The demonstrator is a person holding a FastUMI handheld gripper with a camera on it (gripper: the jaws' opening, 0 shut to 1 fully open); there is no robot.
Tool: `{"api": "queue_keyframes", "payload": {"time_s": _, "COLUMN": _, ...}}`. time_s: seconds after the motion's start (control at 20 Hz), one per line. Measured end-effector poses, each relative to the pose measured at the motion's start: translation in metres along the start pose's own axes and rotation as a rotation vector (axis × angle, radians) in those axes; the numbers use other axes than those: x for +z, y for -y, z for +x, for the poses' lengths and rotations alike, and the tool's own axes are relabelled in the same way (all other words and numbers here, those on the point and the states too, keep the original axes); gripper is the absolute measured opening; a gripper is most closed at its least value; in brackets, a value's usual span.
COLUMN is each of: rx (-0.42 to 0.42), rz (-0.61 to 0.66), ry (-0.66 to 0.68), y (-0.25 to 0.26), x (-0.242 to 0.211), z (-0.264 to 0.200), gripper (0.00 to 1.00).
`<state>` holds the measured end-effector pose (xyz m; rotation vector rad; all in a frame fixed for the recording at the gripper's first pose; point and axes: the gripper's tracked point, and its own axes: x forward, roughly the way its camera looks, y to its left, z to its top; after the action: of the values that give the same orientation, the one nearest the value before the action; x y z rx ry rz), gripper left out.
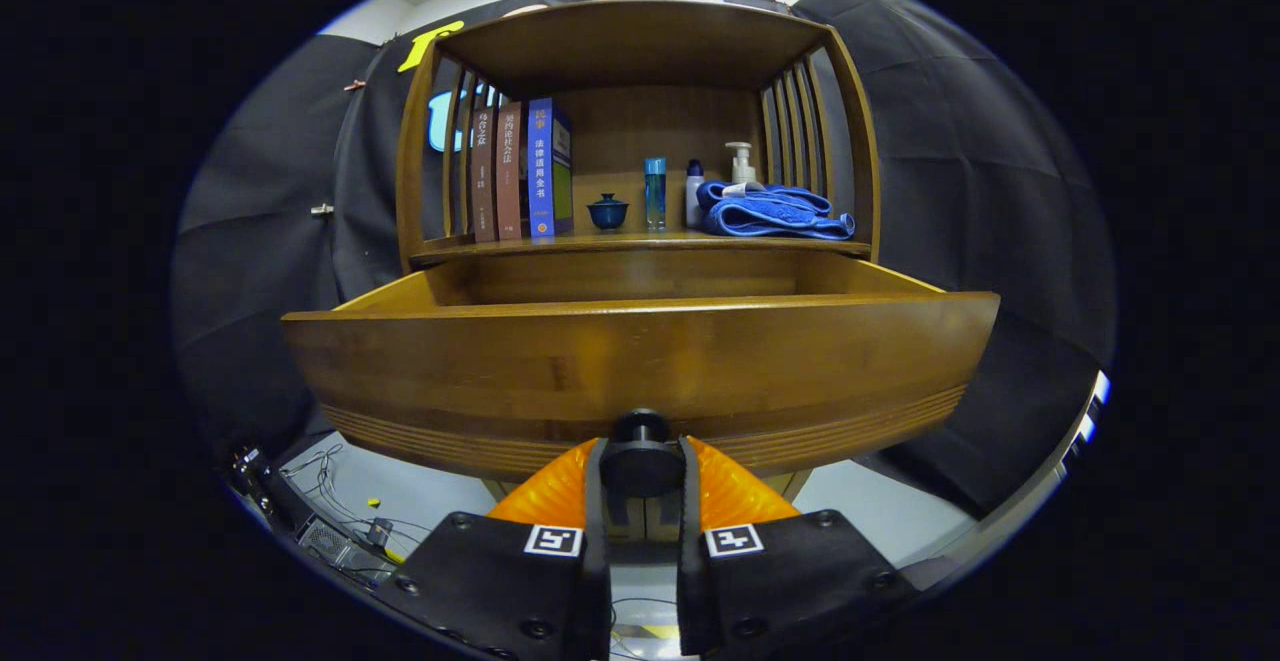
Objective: Pull open the drawer, take out the items inside it, and place them on the countertop above the cabinet.
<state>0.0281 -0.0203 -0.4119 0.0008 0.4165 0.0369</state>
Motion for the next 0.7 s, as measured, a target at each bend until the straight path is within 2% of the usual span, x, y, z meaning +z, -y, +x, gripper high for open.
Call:
{"api": "queue_keyframes", "payload": {"time_s": 0.1, "rx": 0.01, "rz": -0.003, "ry": -0.006, "y": -0.002, "x": -0.002, "z": 0.001, "gripper": 0.31}}
{"api": "queue_keyframes", "payload": {"time_s": 0.15, "rx": 0.003, "rz": 0.01, "ry": -0.008, "y": 0.0, "x": -0.001, "z": -0.003, "gripper": 0.4}}
{"api": "queue_keyframes", "payload": {"time_s": 0.25, "rx": -0.038, "rz": 0.026, "ry": -0.014, "y": 0.009, "x": -0.002, "z": -0.007, "gripper": 0.7}}
{"api": "queue_keyframes", "payload": {"time_s": 0.35, "rx": -0.02, "rz": 0.049, "ry": -0.009, "y": 0.004, "x": 0.001, "z": -0.009, "gripper": 1.0}}
{"api": "queue_keyframes", "payload": {"time_s": 0.7, "rx": 0.106, "rz": 0.155, "ry": 0.172, "y": -0.009, "x": 0.093, "z": -0.046, "gripper": 0.99}}
